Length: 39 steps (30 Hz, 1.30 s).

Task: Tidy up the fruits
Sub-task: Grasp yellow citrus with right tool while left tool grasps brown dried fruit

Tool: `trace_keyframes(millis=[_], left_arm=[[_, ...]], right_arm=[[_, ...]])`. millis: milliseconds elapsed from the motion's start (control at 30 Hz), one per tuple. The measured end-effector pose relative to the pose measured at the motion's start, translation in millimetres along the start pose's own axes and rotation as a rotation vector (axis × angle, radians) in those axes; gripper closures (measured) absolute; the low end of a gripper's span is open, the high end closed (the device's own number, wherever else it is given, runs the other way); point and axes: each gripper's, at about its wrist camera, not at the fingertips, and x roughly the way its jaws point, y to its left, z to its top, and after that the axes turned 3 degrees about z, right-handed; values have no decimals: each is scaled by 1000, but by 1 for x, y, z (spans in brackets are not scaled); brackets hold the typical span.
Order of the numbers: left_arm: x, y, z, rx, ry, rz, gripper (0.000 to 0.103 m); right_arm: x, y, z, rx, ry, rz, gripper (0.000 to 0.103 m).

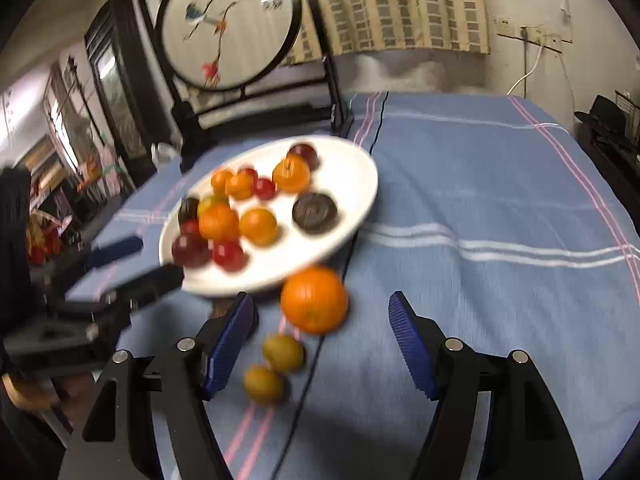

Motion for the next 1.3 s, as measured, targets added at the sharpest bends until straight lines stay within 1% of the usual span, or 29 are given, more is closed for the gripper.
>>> trace_keyframes(millis=[67,167,233,300,367,433,467,567,700,733,767,800,900,1000,1133,1233,1300], left_arm=[[0,0,-6,-2,16,-9,12],[2,2,-14,-9,38,-3,11],[3,6,-17,-22,52,-3,10],[3,11,-18,-38,58,0,10],[4,15,-18,-53,60,5,10],[5,19,-17,-68,64,11,10],[6,21,-16,-74,69,14,10],[7,23,-16,-88,82,12,10],[6,19,-16,-75,83,2,10],[6,18,-16,-71,83,1,10],[6,17,-16,-64,83,0,10],[6,15,-16,-57,83,-1,10],[7,11,-18,-45,88,-6,10],[14,3,-22,-13,118,-30,10],[19,-11,-28,46,131,-29,10],[26,-20,-33,73,145,-30,10],[31,-25,-35,82,147,-12,10]], right_arm=[[-2,4,-9,-28,11,-9,32],[-5,12,-18,-59,22,14,32],[-2,19,-22,-82,39,18,35],[4,25,-26,-95,64,21,40],[6,30,-28,-106,73,19,41],[10,35,-31,-122,91,19,52],[13,38,-32,-128,104,20,60],[22,44,-37,-152,128,-4,61],[25,49,-39,-172,122,-33,61],[25,50,-39,-174,120,-44,64],[24,50,-39,-176,118,-54,73],[23,49,-39,-176,117,-47,78],[18,48,-37,-180,111,-48,78],[8,39,-33,-157,88,-46,78],[-4,17,-26,-86,56,-50,78],[-5,6,-24,-48,52,-56,78],[-5,4,-22,-39,50,-56,78]])
